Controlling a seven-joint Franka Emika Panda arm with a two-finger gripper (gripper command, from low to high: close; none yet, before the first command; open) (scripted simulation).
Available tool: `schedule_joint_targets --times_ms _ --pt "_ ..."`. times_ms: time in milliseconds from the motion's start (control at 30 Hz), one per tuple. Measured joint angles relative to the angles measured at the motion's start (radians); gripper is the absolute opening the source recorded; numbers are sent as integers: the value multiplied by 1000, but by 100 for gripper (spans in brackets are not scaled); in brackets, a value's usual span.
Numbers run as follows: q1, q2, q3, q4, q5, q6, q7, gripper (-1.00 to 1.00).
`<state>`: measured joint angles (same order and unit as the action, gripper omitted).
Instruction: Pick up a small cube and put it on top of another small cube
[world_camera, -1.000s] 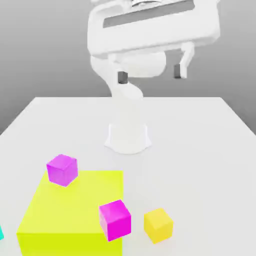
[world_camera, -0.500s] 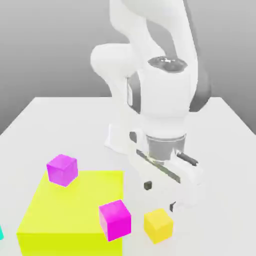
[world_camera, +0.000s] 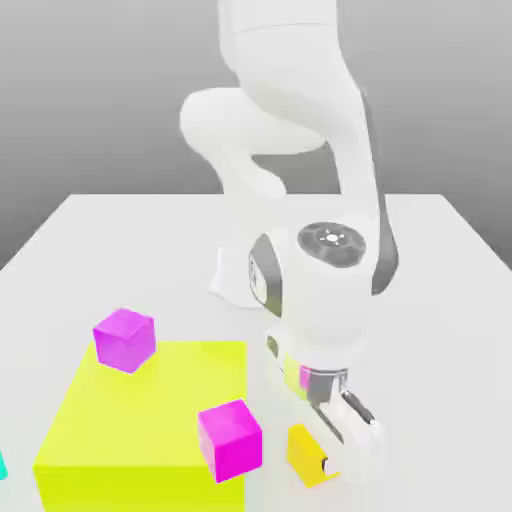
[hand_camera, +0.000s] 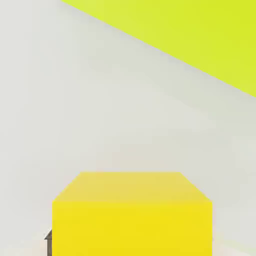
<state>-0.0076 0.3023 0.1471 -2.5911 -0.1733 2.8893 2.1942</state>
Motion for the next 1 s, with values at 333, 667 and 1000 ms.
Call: schedule_joint_targets --times_ms 333,667,1000 --pt "-103 -301 22 49 60 -255 -329 -100" --pt "-283 -653 -201 -41 50 -556 -708 -100" --pt "-323 -579 -289 -172 113 -399 -773 100"
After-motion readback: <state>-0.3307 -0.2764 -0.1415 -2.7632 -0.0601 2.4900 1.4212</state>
